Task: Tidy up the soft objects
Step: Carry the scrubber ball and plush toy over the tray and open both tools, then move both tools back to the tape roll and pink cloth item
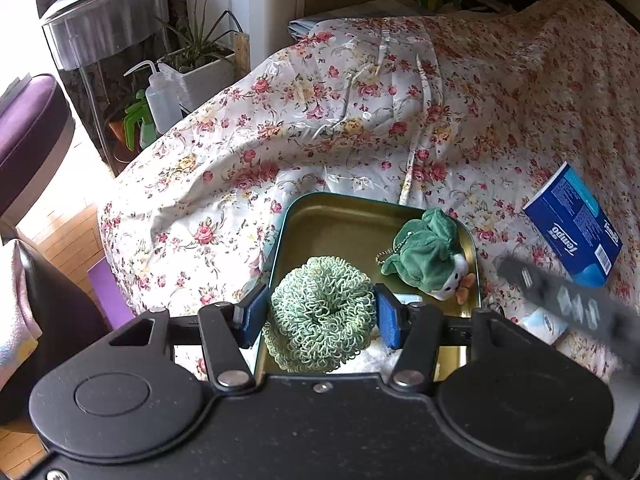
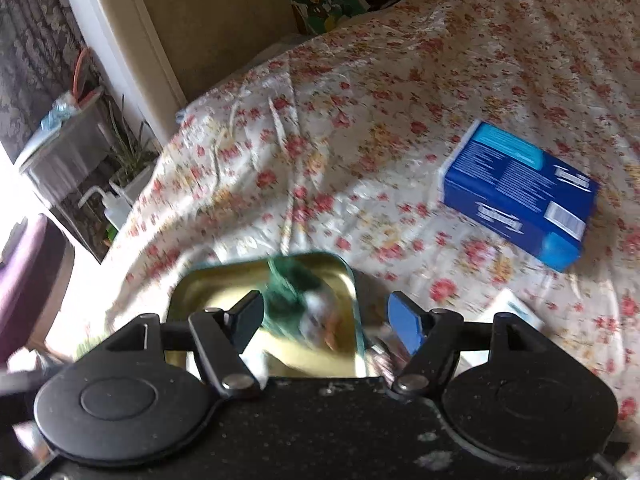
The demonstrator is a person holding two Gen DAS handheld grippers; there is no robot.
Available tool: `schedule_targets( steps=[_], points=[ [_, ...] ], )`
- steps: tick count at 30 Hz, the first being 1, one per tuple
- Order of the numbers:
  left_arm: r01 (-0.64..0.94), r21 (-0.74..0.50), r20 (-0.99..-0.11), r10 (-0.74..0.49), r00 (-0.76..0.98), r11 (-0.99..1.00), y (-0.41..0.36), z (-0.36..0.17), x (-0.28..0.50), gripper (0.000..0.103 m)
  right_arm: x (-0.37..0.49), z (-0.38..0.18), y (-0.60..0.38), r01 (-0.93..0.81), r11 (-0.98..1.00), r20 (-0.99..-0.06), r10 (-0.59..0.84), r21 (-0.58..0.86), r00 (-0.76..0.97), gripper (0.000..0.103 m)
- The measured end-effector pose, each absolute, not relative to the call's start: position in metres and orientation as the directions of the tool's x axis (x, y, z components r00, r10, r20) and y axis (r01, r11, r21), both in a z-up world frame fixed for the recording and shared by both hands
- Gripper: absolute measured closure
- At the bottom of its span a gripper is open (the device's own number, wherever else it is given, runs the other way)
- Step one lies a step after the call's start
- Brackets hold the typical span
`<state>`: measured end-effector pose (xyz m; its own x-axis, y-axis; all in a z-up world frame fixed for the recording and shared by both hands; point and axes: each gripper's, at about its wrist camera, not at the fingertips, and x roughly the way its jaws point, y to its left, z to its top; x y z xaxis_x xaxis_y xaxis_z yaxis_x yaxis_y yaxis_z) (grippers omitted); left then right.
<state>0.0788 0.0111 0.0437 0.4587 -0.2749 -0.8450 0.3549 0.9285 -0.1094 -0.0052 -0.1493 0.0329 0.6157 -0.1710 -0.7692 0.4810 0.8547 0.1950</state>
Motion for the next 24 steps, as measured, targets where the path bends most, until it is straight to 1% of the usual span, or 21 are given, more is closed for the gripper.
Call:
schedule_targets(
  steps=[6,9,13,15,18,20,24],
  points=[
    [0.343,-0.118,-0.838,-0.279,0.469,0.932,0.002,0.04,0.085,0.05,-0.055,0.023,-0.154,0.462,0.878,-0.801,-0.182,0.129,0.57,0.034],
    [0.331,-0.113,-0.837,-0.269,0.477,0.937,-0.007,0.037,0.089,0.049,-0.08,0.019,-0.154,0.451,0.884,-0.811,-0.172,0.123,0.559,0.034],
    [0.304,-0.11,-0.83,-0.256,0.496,0.946,-0.015,0.032,0.097,0.047,-0.111,0.017,-0.153,0.436,0.89,-0.797,-0.167,0.131,0.58,0.034],
    [0.294,-0.101,-0.824,-0.245,0.511,0.951,-0.019,0.03,0.101,0.043,-0.119,0.016,-0.155,0.436,0.888,-0.79,-0.16,0.147,0.591,0.034],
    [0.277,-0.073,-0.813,-0.218,0.539,0.958,-0.023,0.03,0.103,0.039,-0.123,0.016,-0.161,0.441,0.879,-0.785,-0.142,0.179,0.602,0.034],
    [0.272,-0.077,-0.814,-0.218,0.538,0.959,-0.024,0.029,0.104,0.037,-0.124,0.016,-0.166,0.451,0.871,-0.781,-0.141,0.194,0.608,0.034],
    [0.288,-0.056,-0.819,-0.209,0.535,0.956,-0.029,0.027,0.101,0.037,-0.13,0.018,-0.176,0.479,0.855,-0.767,-0.167,0.201,0.62,0.034]
  ],
)
